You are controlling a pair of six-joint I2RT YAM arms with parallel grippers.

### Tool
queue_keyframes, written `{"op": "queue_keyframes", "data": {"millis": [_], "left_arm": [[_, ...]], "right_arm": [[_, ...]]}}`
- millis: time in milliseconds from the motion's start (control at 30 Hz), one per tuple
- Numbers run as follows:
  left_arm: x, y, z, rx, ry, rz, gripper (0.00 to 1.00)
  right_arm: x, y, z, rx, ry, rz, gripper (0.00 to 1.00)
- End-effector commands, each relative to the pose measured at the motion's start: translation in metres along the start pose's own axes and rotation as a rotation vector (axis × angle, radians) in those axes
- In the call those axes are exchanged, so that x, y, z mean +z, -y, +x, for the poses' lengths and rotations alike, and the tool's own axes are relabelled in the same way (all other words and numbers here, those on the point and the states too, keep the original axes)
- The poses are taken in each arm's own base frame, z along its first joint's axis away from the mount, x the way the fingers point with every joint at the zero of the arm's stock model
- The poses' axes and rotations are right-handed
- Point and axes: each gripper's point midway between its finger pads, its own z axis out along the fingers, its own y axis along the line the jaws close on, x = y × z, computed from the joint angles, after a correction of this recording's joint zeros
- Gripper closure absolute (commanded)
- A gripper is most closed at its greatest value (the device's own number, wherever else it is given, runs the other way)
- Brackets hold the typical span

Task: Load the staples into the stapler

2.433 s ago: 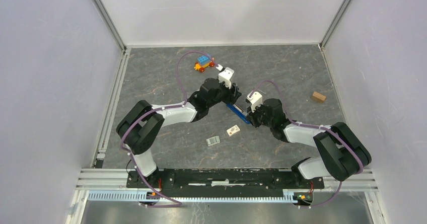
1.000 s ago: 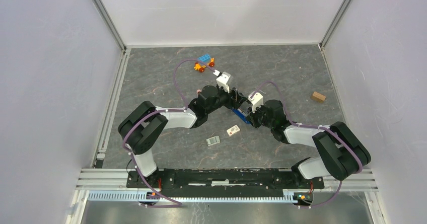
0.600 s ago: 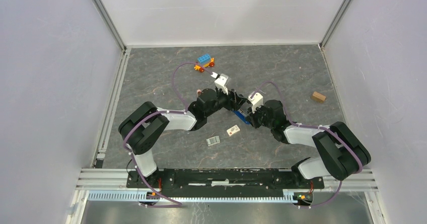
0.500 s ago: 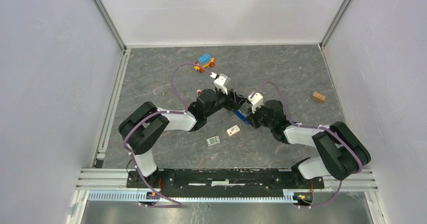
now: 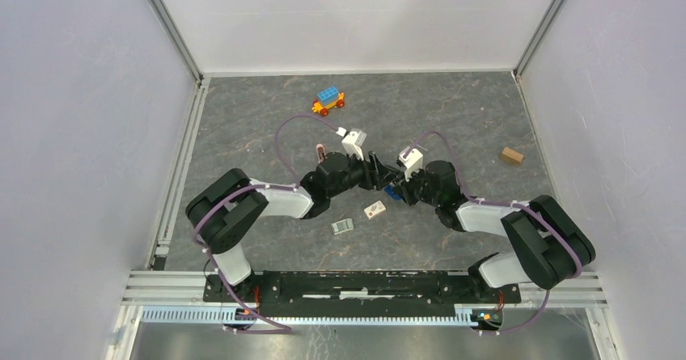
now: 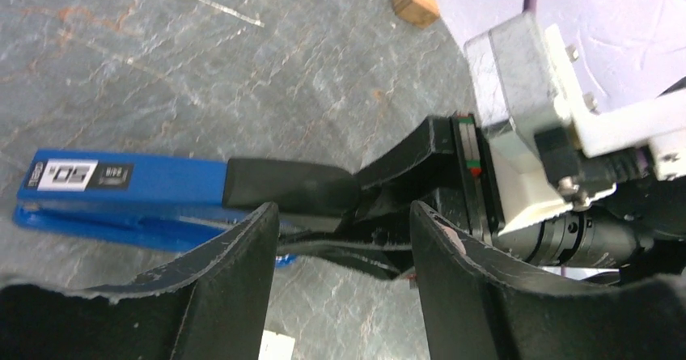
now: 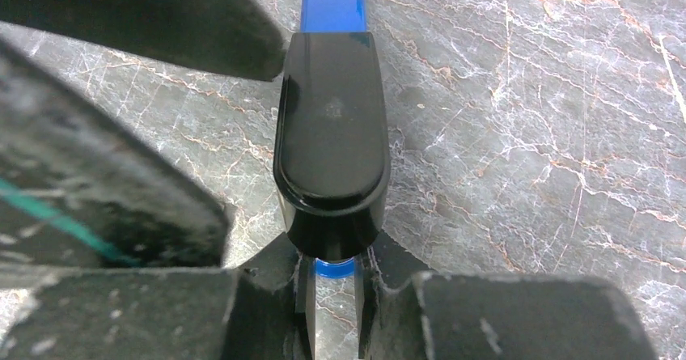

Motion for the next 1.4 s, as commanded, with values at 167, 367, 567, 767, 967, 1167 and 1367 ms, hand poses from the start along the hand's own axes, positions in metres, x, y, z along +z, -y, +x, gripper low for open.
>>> {"op": "queue_keyframes", "data": {"millis": [167,367,567,767,967,1167,1367], "left_arm": [[-0.015,0.004,0.008,-0.006,-0.089,-0.116,0.34],[-0.010,-0.010,0.000,0.016,-0.108,-0.211,0.38],[-0.007,-0.025,-0.011,-0.023,-0.094,-0.262,0.39],[-0.010,-0.041,-0.019,-0.024,-0.087,-0.296,0.39],[-0.013,-0.052,-0.024,-0.002,-0.108,-0.336,0.39],[-0.010,-0.057,-0.027,0.031,-0.143,-0.362,0.39],[-0.003,-0.062,-0.024,0.042,-0.158,-0.371,0.39]], "right_arm": [[0.001,0.003,-0.013,0.019,0.047,0.023,0.83],[-0.003,0.006,-0.012,0.022,0.047,0.044,0.67],[-0.008,0.011,-0.012,0.018,0.029,0.073,0.55],[-0.015,0.012,-0.013,0.020,-0.003,0.087,0.43],[-0.025,0.004,-0.018,0.042,-0.062,0.043,0.40],[-0.036,0.009,-0.041,0.088,-0.055,0.076,0.39],[-0.038,0.021,-0.059,0.133,-0.043,0.115,0.42]]}}
